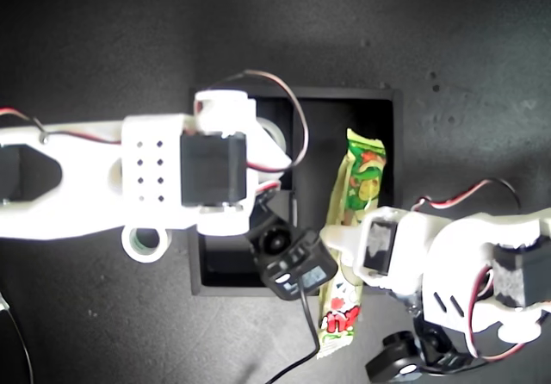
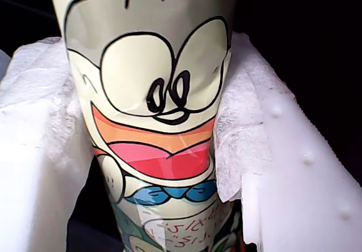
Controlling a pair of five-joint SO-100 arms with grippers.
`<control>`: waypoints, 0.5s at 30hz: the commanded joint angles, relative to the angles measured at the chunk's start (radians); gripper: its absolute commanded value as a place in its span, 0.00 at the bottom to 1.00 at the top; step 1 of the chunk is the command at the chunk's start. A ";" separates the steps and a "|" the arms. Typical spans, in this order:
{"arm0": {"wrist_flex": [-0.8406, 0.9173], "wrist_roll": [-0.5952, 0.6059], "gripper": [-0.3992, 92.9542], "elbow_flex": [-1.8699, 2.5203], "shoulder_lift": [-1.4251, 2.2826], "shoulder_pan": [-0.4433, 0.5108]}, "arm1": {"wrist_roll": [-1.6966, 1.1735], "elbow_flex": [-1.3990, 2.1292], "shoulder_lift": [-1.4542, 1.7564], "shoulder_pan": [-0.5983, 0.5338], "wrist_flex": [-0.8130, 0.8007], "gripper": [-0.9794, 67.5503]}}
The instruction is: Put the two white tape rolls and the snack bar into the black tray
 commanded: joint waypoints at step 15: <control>0.020 -0.002 0.18 0.058 0.127 -0.006 | 0.014 -0.044 0.009 -0.002 0.124 0.35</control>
